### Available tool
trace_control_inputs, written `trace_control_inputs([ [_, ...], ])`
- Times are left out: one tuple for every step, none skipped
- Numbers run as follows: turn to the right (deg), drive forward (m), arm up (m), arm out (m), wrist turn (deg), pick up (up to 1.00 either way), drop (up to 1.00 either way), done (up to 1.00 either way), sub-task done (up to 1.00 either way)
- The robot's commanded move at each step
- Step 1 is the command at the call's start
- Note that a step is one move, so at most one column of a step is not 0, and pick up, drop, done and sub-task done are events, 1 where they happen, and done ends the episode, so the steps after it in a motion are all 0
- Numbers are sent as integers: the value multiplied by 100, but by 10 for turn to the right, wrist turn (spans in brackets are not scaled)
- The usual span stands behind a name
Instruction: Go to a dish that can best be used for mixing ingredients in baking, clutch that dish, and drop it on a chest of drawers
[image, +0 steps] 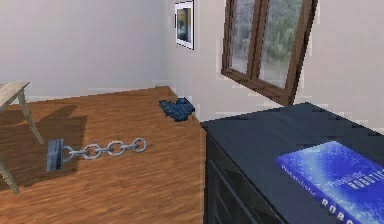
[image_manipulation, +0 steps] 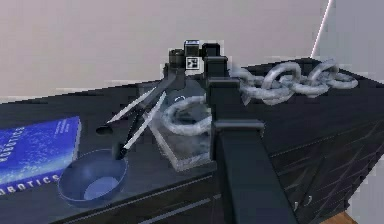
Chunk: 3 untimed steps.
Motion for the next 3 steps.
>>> trace_control_inputs([
  [0,0,0,0,450,0,0,0,0],
  [0,0,0,0,450,0,0,0,0],
  [0,0,0,0,360,0,0,0,0],
])
